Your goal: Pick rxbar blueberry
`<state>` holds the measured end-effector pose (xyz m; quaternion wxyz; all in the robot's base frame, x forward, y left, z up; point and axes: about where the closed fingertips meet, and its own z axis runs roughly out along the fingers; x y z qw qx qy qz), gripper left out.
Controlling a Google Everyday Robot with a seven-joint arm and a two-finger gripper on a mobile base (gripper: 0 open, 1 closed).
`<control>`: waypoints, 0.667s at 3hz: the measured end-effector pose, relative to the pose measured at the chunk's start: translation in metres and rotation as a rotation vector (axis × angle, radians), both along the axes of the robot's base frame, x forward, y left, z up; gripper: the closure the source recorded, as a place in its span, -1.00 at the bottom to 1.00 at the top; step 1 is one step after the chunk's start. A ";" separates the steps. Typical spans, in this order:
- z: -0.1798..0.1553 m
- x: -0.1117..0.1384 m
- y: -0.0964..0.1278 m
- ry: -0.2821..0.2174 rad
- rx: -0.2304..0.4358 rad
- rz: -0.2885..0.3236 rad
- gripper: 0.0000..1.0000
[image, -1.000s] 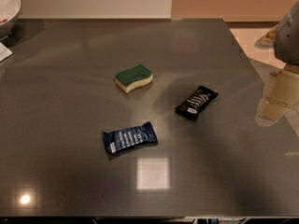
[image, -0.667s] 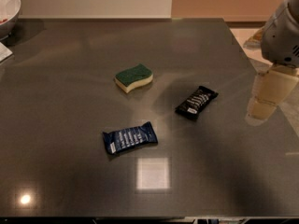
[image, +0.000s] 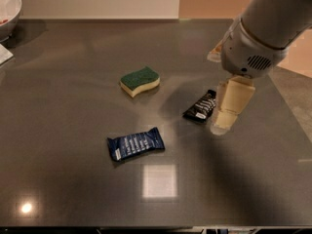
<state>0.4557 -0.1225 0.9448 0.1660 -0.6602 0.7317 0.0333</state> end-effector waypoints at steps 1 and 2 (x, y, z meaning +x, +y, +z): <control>-0.015 -0.001 0.039 0.020 0.053 0.055 -1.00; -0.033 -0.004 0.073 0.037 0.075 0.111 -1.00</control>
Offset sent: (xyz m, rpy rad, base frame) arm -0.0082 0.1143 -0.0614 0.1007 0.0708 0.1788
